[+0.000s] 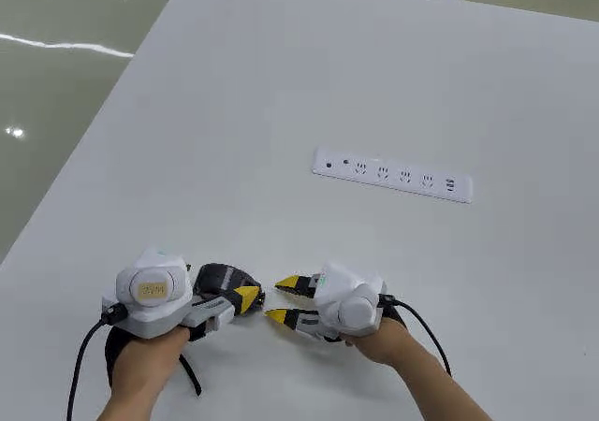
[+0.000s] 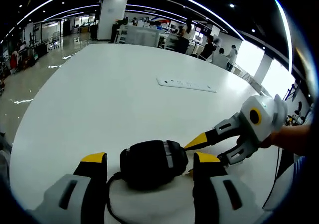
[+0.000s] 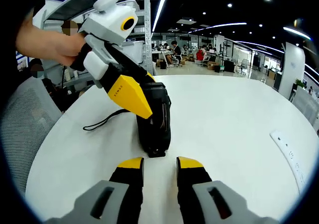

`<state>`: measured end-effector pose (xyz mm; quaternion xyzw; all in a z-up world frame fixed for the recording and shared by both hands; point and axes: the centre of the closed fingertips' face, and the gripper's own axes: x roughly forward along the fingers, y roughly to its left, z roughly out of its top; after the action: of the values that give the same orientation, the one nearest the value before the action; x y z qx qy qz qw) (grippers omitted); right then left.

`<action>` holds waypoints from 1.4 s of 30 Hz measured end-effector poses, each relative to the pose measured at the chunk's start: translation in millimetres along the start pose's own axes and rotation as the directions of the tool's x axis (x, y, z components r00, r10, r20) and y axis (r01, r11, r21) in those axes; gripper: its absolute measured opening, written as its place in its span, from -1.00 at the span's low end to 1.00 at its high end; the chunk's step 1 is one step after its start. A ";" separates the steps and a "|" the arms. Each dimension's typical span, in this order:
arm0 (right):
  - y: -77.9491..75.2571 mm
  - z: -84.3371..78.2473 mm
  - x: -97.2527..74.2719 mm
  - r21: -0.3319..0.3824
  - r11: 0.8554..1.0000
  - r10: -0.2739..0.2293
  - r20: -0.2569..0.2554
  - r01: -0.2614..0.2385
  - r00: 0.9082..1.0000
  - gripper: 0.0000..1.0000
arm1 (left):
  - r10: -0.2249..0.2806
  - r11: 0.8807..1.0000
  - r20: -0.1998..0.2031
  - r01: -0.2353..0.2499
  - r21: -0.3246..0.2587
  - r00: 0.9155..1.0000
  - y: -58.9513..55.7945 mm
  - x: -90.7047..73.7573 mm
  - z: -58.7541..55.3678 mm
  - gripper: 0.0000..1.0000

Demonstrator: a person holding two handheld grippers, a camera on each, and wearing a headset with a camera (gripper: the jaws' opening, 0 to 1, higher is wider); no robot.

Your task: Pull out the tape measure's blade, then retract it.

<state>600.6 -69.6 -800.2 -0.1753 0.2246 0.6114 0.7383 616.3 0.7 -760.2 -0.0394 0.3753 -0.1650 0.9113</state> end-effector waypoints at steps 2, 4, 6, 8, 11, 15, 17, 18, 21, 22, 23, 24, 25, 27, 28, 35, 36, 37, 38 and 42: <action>2.5 1.5 -2.5 0.004 1.000 -0.005 -0.001 0.005 1.000 -0.47 | -0.001 1.000 -0.002 0.001 0.011 1.000 1.5 -3.0 -1.2 0.35; 4.1 2.7 -4.9 0.011 1.000 -0.011 -0.002 0.011 1.000 -0.45 | -0.005 1.000 -0.009 0.005 0.022 1.000 2.0 -5.7 -2.4 0.35; 5.3 3.6 -8.1 0.021 0.999 -0.024 -0.012 0.024 1.000 -0.39 | -0.013 0.999 -0.017 0.014 0.036 1.000 2.5 -9.1 -4.2 0.35; 6.7 5.6 -13.0 0.020 0.999 -0.036 -0.015 0.036 0.999 -0.36 | -0.018 0.999 -0.024 0.019 0.051 1.000 3.6 -13.7 -6.4 0.36; 8.4 8.7 -20.2 0.031 0.998 -0.055 -0.015 0.055 0.998 -0.33 | -0.025 0.997 -0.034 0.028 0.072 0.999 4.3 -20.3 -9.4 0.37; 9.8 8.8 -30.4 0.061 0.992 -0.105 -0.050 0.108 0.993 -0.24 | -0.037 0.994 -0.047 0.041 0.096 0.998 3.6 -29.8 -13.5 0.42; 12.2 11.4 -33.7 0.076 0.990 -0.120 -0.045 0.123 0.992 -0.15 | -0.045 0.993 -0.049 0.050 0.105 0.998 2.1 -33.7 -14.4 0.48; 14.7 12.6 -36.8 0.078 0.988 -0.132 -0.041 0.135 0.990 -0.15 | -0.053 0.991 -0.055 0.059 0.120 0.997 0.9 -36.4 -15.4 0.50; 22.5 13.1 -43.1 0.089 0.985 -0.145 -0.045 0.148 0.988 -0.12 | -0.067 0.986 -0.060 0.075 0.151 0.996 0.5 -42.9 -17.9 0.53; 25.2 13.1 -46.8 0.092 0.983 -0.154 -0.050 0.158 0.987 -0.10 | -0.072 0.984 -0.063 0.081 0.161 0.995 -0.1 -46.9 -18.9 0.54; 26.9 13.8 -49.3 0.098 0.982 -0.158 -0.049 0.163 0.986 -0.08 | -0.073 0.982 -0.066 0.083 0.168 0.995 0.6 -49.0 -20.0 0.55; 29.1 14.5 -51.7 0.101 0.981 -0.160 -0.048 0.164 0.986 -0.06 | -0.076 0.980 -0.069 0.087 0.178 0.995 0.9 -51.0 -21.1 0.56; 30.5 14.1 -55.9 0.105 0.979 -0.170 -0.053 0.175 0.984 -0.04 | -0.082 0.976 -0.072 0.095 0.194 0.994 0.6 -54.1 -22.6 0.58; 32.8 14.4 -62.9 0.113 0.974 -0.189 -0.062 0.195 0.980 -0.01 | -0.099 0.970 -0.075 0.113 0.217 0.992 -0.8 -59.5 -24.8 0.61; 34.5 15.0 -65.7 0.116 0.973 -0.191 -0.062 0.197 0.980 0.02 | -0.106 0.969 -0.075 0.120 0.216 0.992 -1.4 -61.7 -25.7 0.62; 48.1 12.8 -89.4 0.158 0.953 -0.249 -0.076 0.258 0.966 0.17 | -0.161 0.946 -0.079 0.177 0.270 0.984 -8.7 -80.0 -33.6 0.65; 50.8 11.9 -92.0 0.163 0.952 -0.251 -0.077 0.260 0.965 0.19 | -0.162 0.946 -0.079 0.178 0.272 0.984 -8.6 -81.9 -34.5 0.67; 54.9 10.0 -95.7 0.168 0.950 -0.252 -0.080 0.263 0.964 0.20 | -0.164 0.944 -0.078 0.179 0.276 0.983 -7.7 -84.0 -35.5 0.68; 57.2 8.1 -98.7 0.174 0.947 -0.258 -0.085 0.270 0.962 0.22 | -0.169 0.942 -0.075 0.184 0.282 0.983 -7.5 -85.6 -36.0 0.69; 66.3 1.6 -112.7 0.192 0.938 -0.278 -0.089 0.290 0.957 0.27 | -0.181 0.935 -0.065 0.192 0.298 0.981 -6.7 -92.6 -37.0 0.74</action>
<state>518.7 -148.9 -736.2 -0.1482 0.2803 0.4667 0.8256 527.2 26.9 -723.3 0.0684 0.3565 -0.3071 0.8797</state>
